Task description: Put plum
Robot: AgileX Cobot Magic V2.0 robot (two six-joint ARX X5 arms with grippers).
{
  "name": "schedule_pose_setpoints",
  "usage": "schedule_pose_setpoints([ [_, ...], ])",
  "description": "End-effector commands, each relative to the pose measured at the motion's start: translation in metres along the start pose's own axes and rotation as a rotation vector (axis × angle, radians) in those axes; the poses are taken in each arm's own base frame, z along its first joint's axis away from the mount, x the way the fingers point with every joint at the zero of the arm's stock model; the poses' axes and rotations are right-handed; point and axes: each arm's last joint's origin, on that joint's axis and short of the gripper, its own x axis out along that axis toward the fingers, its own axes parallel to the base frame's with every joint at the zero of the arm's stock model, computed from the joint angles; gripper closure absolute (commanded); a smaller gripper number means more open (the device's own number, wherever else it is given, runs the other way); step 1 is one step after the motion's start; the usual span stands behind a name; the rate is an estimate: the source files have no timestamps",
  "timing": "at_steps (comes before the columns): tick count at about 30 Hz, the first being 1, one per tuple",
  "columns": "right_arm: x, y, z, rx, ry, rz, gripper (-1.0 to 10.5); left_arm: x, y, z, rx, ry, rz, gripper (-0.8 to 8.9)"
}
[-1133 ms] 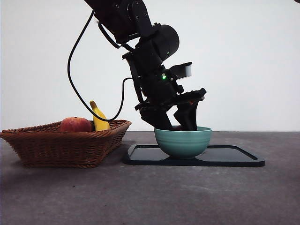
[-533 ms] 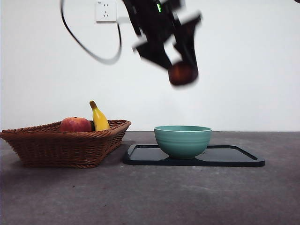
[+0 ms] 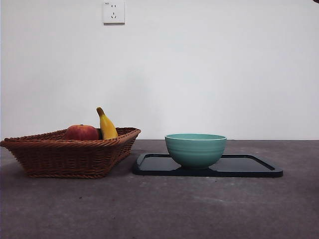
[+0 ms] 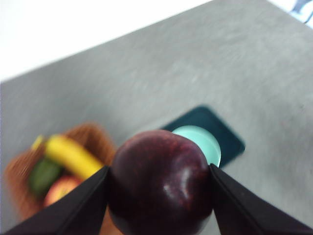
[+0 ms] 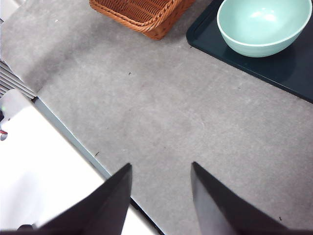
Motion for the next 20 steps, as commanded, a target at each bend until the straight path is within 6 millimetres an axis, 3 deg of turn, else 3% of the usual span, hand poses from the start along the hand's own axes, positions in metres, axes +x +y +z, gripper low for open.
schedule_pose_setpoints([
  [1,-0.001,0.002,0.003,-0.013,-0.013,0.008,7.5,-0.017,0.003,-0.007,-0.013,-0.018,0.023,5.64],
  [4,-0.001,0.002,0.003,-0.014,-0.013,0.008,7.5,-0.020,0.008,-0.032,-0.036,-0.002,0.051,5.64],
  [8,-0.001,0.002,0.003,-0.015,-0.013,0.008,7.5,-0.007,0.014,-0.061,-0.049,0.001,0.071,5.64],
  [20,-0.001,0.002,0.003,-0.013,-0.013,0.009,7.5,0.081,0.036,-0.139,-0.066,0.007,0.107,5.66],
])
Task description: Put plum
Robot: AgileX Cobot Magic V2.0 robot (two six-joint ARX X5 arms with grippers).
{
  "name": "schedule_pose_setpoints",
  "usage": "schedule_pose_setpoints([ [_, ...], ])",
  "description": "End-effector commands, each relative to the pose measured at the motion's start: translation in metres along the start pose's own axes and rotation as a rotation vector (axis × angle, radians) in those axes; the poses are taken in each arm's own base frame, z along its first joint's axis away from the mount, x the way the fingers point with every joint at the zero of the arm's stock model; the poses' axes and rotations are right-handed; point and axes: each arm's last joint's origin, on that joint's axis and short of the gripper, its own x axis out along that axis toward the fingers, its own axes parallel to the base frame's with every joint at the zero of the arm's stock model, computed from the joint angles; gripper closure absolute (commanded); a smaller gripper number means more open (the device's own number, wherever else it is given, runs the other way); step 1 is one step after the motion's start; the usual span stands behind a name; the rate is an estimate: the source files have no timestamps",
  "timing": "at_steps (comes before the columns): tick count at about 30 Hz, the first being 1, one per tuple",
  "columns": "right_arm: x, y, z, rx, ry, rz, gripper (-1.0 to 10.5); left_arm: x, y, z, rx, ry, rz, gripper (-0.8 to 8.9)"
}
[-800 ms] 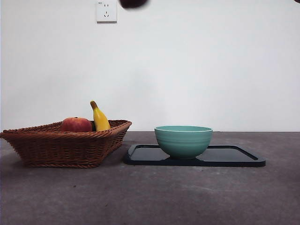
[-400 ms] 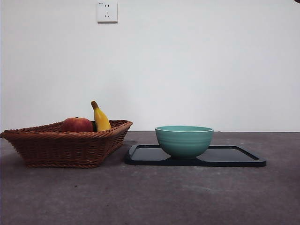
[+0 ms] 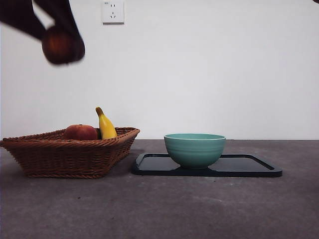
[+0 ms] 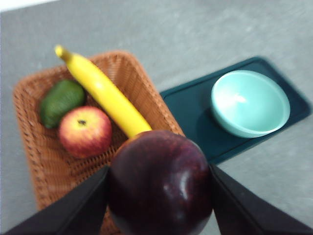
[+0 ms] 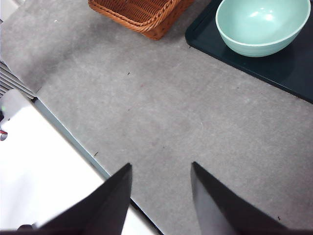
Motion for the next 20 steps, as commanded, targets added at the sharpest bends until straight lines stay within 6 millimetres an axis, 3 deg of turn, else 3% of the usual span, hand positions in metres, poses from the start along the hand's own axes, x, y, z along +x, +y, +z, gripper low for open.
schedule_pose_setpoints([
  [1,-0.001,0.002,0.003,-0.012,-0.013,0.009,7.5,0.024,0.004,-0.012,0.004,-0.001,0.008,5.66],
  [11,-0.001,0.002,0.003,-0.007,-0.012,0.009,7.5,0.094,0.026,-0.045,0.002,0.130,0.034,5.66],
  [20,-0.001,0.002,0.003,-0.007,-0.012,0.009,7.5,0.132,0.035,-0.062,-0.011,0.190,0.036,5.66],
])
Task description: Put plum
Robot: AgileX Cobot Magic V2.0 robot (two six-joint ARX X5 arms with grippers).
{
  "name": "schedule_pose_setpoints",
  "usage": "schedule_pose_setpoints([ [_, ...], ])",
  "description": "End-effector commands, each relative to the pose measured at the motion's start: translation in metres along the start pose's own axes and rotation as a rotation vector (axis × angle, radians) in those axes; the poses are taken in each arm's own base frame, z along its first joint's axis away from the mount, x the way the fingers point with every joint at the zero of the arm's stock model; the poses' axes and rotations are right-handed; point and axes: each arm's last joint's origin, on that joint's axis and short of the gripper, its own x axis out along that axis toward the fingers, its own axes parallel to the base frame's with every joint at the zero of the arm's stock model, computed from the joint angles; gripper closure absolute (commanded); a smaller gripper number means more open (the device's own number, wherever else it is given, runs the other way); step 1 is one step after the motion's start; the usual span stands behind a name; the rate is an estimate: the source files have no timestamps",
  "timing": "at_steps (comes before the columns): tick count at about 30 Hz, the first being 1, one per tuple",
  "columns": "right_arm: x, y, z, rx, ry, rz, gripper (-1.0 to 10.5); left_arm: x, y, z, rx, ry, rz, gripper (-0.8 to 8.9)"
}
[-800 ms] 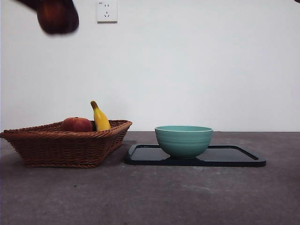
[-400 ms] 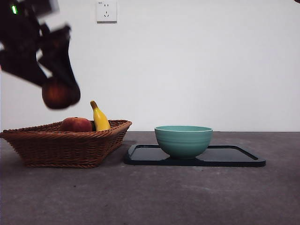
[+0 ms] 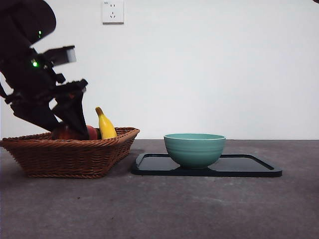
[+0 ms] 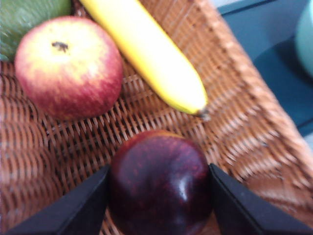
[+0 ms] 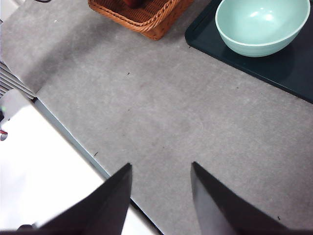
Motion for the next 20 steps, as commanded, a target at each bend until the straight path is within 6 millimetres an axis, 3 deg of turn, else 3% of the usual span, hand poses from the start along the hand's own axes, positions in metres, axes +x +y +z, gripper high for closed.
schedule_pose_setpoints([
  [1,-0.001,0.002,0.003,-0.007,-0.012,0.009,7.5,0.010,0.003,0.001,0.017,-0.006,0.005,5.66],
  [20,-0.001,0.002,0.003,-0.005,-0.014,0.007,7.5,0.017,0.014,-0.001,0.023,-0.011,0.028,5.49],
])
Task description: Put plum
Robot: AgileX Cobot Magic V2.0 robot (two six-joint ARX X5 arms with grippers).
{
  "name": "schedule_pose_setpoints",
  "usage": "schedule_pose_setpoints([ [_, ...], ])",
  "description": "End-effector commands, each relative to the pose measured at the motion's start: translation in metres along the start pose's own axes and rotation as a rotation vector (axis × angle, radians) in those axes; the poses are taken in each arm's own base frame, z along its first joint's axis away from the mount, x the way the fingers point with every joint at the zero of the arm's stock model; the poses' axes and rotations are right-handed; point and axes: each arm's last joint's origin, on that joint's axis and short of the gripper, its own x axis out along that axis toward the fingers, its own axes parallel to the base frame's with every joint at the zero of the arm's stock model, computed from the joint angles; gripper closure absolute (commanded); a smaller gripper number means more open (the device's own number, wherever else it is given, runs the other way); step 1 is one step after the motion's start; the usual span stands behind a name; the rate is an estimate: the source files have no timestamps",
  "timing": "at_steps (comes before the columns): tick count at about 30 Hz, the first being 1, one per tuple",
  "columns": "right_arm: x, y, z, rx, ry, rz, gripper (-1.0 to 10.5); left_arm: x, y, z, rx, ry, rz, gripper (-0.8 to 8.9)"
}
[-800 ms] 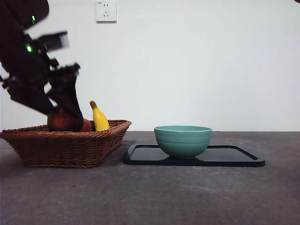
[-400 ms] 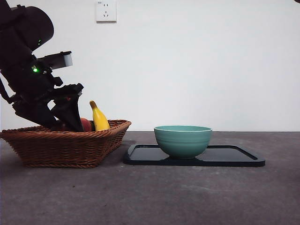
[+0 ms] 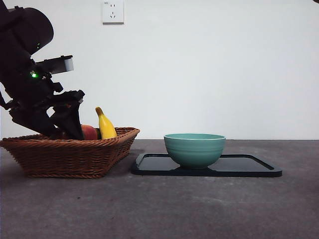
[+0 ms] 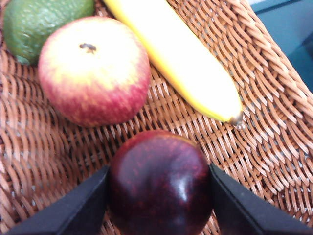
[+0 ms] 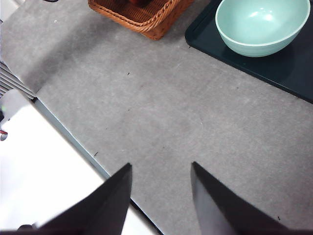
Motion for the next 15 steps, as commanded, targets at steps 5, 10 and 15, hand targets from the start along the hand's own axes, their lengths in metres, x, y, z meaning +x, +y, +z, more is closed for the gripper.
schedule_pose_setpoints([
  [5,-0.0013,0.0017,0.0027,-0.001,-0.014,0.008,7.5,0.0061,-0.0005,-0.0007,0.010,0.019,-0.010,4.33],
  [10,-0.0013,0.0017,0.0027,-0.001,-0.014,0.008,7.5,0.0100,-0.0010,-0.0058,0.005,0.064,-0.017,4.33],
  [15,-0.0013,0.0017,0.0027,0.006,-0.014,0.008,7.5,0.0086,-0.0016,-0.0049,0.002,0.061,-0.017,4.33],
])
